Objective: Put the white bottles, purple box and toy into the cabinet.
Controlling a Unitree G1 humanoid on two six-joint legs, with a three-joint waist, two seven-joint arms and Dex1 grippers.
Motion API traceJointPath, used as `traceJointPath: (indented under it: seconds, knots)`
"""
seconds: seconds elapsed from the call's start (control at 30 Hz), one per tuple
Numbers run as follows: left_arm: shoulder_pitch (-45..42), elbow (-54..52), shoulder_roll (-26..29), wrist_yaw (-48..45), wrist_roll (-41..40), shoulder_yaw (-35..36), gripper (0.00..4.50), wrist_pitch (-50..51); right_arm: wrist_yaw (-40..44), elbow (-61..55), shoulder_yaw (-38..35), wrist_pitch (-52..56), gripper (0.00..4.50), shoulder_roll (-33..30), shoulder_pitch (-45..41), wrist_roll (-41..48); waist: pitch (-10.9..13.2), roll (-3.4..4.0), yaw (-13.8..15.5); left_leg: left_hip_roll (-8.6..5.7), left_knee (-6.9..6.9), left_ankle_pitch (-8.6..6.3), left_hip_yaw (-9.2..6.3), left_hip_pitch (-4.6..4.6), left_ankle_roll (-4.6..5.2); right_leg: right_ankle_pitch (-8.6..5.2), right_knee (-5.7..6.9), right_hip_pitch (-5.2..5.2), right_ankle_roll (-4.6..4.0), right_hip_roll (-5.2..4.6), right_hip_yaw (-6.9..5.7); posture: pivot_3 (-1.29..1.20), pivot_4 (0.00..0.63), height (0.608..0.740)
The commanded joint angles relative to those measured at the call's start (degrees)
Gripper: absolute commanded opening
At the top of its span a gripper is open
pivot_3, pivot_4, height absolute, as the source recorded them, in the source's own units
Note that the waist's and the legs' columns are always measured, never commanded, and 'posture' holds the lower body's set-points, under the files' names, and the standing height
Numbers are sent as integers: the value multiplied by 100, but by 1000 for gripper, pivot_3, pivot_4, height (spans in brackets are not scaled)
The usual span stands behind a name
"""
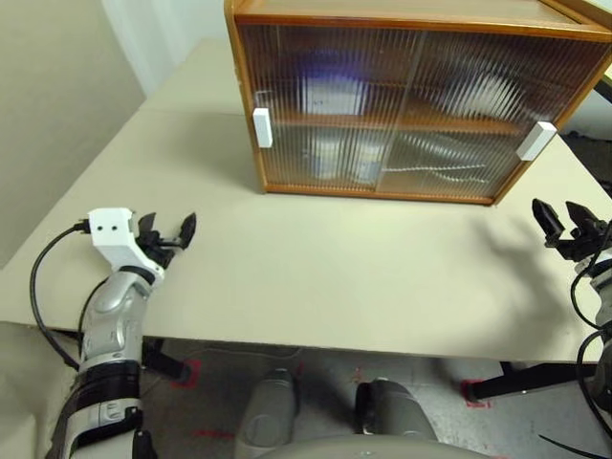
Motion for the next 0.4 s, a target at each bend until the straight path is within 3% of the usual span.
traceJointPath:
  seconds: [0.03,0.4]
  knots:
    - [-166,201,-2,-27,138,-138,4500,-92,-87,81,-79,-139,4461,-84,26,-43,0,-1,-34,0,1,0,3,0,0,1,0,0,-1,0,2,153,21,740]
    - [-110,125,-23,-82,57,-114,4500,-59,-157,73,-254,-125,4461,-186,205,19,1,-1,-137,3,0,6,2,2,11,1,0,0,2,5,2,127,27,740]
